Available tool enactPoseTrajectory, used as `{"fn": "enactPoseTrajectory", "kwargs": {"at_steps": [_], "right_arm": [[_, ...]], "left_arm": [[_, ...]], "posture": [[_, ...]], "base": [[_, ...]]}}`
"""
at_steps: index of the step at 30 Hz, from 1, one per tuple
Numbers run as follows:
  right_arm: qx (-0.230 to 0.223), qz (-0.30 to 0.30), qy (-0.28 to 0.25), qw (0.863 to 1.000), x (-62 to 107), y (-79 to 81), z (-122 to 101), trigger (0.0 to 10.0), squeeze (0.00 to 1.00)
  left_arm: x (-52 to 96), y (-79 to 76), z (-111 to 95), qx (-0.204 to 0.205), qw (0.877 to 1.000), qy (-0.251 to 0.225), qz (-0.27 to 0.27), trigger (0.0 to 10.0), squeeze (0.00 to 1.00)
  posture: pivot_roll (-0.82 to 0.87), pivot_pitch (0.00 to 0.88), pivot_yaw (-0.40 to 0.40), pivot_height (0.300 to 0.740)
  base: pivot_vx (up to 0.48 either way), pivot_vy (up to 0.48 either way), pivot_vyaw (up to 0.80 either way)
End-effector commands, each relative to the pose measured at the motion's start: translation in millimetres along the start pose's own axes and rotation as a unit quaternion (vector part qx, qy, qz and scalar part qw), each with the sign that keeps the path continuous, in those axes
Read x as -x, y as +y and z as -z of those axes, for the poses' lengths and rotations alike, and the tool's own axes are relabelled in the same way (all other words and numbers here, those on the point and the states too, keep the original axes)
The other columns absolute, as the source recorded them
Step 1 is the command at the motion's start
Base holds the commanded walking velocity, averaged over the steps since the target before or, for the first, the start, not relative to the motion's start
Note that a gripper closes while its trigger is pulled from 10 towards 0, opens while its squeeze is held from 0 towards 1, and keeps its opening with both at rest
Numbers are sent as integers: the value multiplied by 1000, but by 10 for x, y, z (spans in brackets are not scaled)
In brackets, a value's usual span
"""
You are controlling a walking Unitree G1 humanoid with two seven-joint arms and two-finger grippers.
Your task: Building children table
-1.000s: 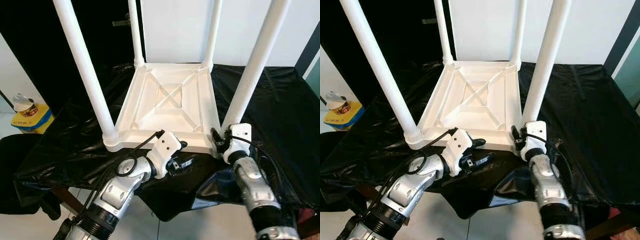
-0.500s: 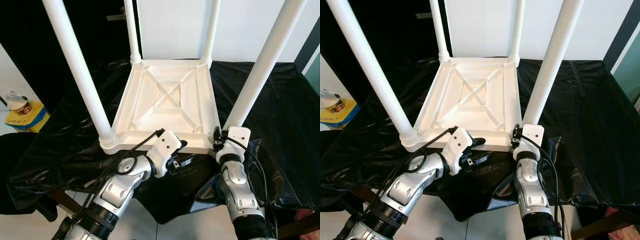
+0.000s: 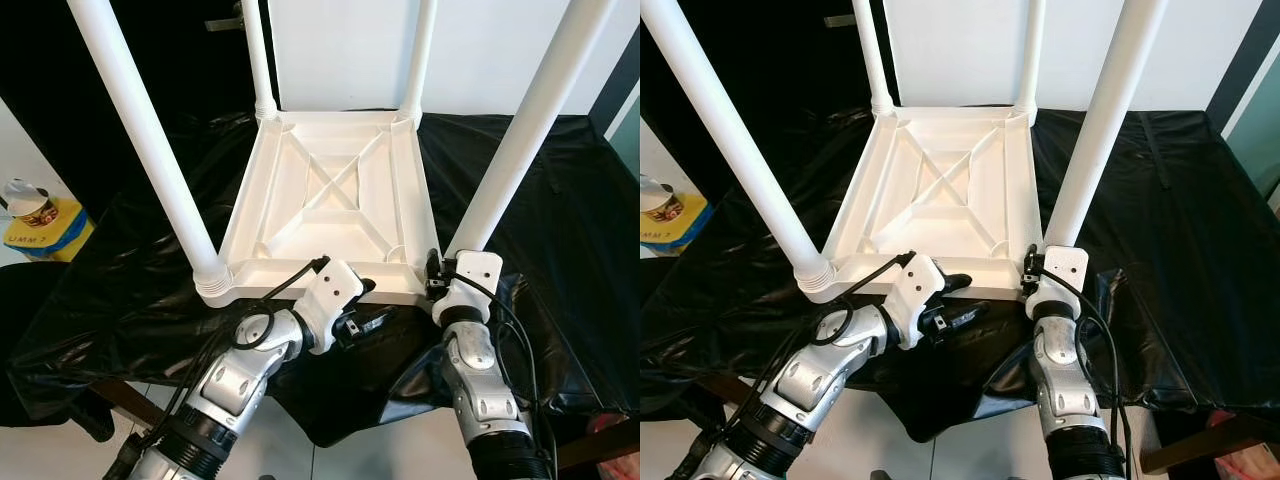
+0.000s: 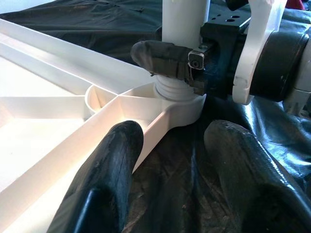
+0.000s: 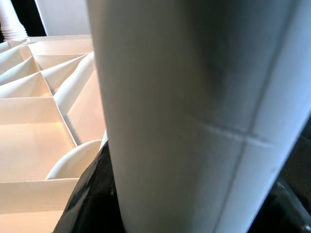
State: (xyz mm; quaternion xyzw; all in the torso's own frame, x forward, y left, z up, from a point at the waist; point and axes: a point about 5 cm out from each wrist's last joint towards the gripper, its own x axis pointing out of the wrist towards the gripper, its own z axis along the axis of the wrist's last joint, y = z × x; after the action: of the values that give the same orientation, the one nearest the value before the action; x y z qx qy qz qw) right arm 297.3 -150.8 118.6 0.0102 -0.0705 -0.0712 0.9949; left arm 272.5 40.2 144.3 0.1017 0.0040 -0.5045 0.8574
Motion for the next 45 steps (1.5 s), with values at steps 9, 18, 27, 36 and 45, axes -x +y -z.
{"fn": "enactPoseTrajectory", "kwargs": {"at_steps": [9,18,27,36,45], "right_arm": [[-15,-116,-8,993,129,-208,-17,10000,1000],[15,-238,19,971,106,-277,56,10000,0],[49,-295,20,954,-122,-192,12,10000,0],[54,-315,31,947,-123,-196,62,5804,0],[47,-299,40,952,-85,-237,113,0,0]], "left_arm": [[65,-62,37,3,1000,9,28,10000,0],[69,-63,42,-4,999,14,36,10000,0],[33,-79,1,-6,999,8,38,10000,0],[51,-84,3,-5,999,9,34,10000,0],[72,-84,20,-1,1000,11,29,10000,0]], "posture": [[-133,66,30,740],[-136,61,40,740],[-117,59,36,740],[-107,64,32,740],[-111,75,32,740]], "base": [[0,0,0],[0,0,0],[0,0,0],[0,0,0],[0,0,0]]}}
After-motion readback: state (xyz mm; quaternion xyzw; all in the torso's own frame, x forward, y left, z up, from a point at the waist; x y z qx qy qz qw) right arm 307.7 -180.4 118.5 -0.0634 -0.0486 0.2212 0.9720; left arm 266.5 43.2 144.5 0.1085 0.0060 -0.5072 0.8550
